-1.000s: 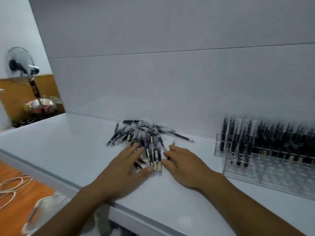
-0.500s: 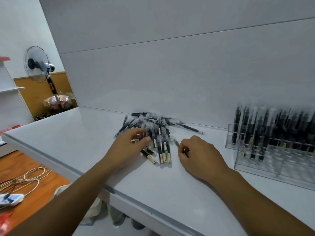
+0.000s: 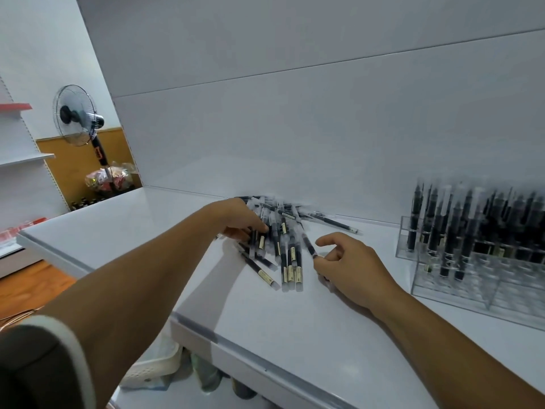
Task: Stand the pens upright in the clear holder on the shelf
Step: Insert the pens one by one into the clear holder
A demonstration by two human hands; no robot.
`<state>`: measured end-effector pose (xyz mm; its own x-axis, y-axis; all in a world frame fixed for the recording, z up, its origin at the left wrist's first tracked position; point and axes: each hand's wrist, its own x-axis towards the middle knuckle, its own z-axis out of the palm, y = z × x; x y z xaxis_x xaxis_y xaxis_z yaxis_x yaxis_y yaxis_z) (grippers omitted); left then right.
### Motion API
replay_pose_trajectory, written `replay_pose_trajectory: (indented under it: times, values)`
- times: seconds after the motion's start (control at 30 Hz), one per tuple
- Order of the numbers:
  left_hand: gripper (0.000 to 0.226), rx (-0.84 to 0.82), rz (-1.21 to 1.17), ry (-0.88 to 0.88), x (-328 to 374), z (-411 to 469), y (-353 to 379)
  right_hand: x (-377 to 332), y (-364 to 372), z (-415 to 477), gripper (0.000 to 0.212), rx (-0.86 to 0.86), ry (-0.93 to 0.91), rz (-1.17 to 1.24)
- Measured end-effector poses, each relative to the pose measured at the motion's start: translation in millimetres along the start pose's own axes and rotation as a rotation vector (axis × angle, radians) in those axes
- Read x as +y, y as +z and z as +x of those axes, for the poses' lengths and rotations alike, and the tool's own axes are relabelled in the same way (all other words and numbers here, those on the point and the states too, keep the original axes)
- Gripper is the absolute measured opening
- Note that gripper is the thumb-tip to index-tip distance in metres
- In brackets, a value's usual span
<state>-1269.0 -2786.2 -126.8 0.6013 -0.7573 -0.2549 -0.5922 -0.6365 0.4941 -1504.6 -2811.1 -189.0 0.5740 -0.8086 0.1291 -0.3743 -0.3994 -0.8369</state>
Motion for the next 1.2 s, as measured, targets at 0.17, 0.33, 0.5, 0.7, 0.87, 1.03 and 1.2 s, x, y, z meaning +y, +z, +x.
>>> replay_pose_trajectory:
  times: [0.17, 0.33, 0.5, 0.7, 0.87, 1.03, 1.2]
  values:
    - [0.023, -0.078, -0.032, -0.025, 7.4, 0.6, 4.6, 2.0, 0.9, 1.1, 0.025, 0.006, 0.022, 0.076]
    - [0.015, -0.037, -0.135, -0.020, 7.4, 1.9, 8.8, 2.4, 0.7, 3.1, 0.023, 0.017, 0.016, 0.079]
    - [0.014, -0.001, -0.351, -0.009, -2.3, 3.9, 9.9, 3.2, 1.7, 4.1, 0.023, 0.025, 0.017, 0.083]
    - [0.015, 0.028, -0.555, 0.087, -9.4, -2.7, 12.6, 2.1, 1.2, 2.8, 0.016, 0.040, 0.003, 0.144]
    - [0.021, 0.088, -0.735, 0.274, -4.2, -18.2, 10.4, -9.1, 2.1, 0.4, 0.013, 0.112, -0.005, 0.274]
    - [0.035, 0.096, -0.801, 0.438, 11.3, -50.9, 18.9, -25.7, -6.2, -9.4, 0.012, 0.179, -0.051, 0.264]
    - [0.023, 0.083, -0.854, 0.601, 39.4, -80.6, 44.2, -40.8, -41.1, -24.2, 0.011, 0.216, -0.141, 0.147]
